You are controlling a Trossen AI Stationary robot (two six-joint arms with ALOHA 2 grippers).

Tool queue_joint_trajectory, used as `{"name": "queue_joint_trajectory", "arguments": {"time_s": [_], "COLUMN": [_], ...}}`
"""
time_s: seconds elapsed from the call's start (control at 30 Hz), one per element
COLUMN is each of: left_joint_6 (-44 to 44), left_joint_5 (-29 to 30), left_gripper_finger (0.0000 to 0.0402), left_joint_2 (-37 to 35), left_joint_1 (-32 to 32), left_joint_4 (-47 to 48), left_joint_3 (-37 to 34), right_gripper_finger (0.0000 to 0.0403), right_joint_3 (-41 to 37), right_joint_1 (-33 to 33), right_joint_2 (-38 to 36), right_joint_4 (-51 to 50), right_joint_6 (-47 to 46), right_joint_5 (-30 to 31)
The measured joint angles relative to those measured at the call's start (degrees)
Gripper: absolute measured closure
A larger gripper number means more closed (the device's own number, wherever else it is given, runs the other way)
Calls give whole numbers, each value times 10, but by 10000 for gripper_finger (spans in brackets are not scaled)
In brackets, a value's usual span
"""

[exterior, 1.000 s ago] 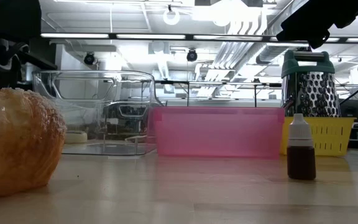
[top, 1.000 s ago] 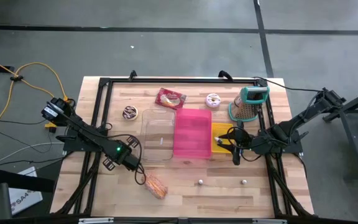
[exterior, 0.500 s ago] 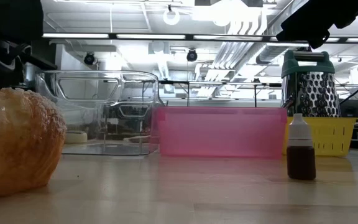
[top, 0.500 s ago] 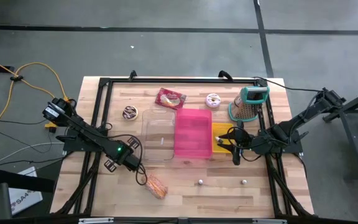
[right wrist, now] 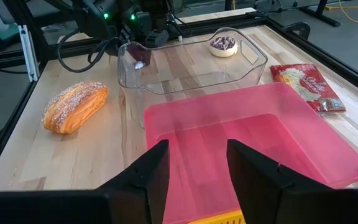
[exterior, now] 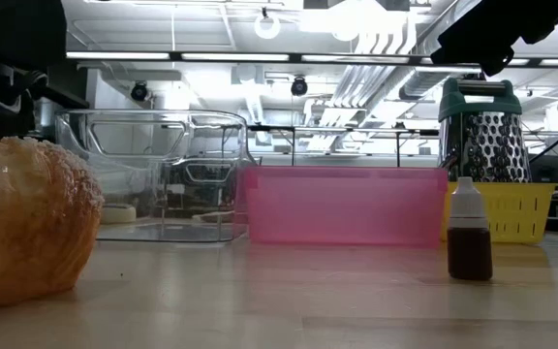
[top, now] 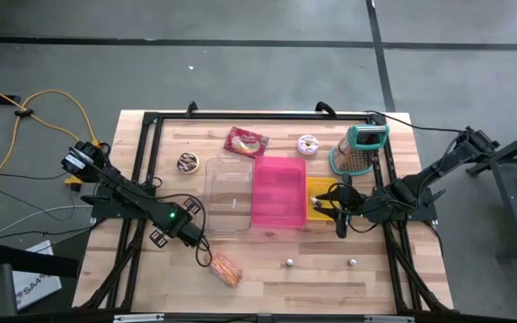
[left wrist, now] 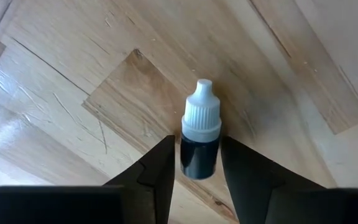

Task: Pick & Place Food Item
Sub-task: Put the black food coloring bottle into the yellow bin

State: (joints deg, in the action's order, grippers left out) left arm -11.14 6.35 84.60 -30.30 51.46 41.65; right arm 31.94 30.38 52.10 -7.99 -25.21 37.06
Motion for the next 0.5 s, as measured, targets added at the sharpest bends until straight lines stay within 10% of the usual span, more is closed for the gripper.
{"name": "queue_joint_trajectory", "arguments": {"time_s": [0.5], "left_joint_6": [0], "left_joint_5": [1], "left_gripper_finger": [328], "left_joint_2": [-1], "left_joint_1": [0], "left_joint_4": [1], "left_joint_3": [0], "right_gripper_finger": [254], "right_joint_3": [0], "right_joint_1": [0], "right_joint_2": [0], "right_joint_4": [0], "right_joint_6": [0], "right_joint_5": [0]}}
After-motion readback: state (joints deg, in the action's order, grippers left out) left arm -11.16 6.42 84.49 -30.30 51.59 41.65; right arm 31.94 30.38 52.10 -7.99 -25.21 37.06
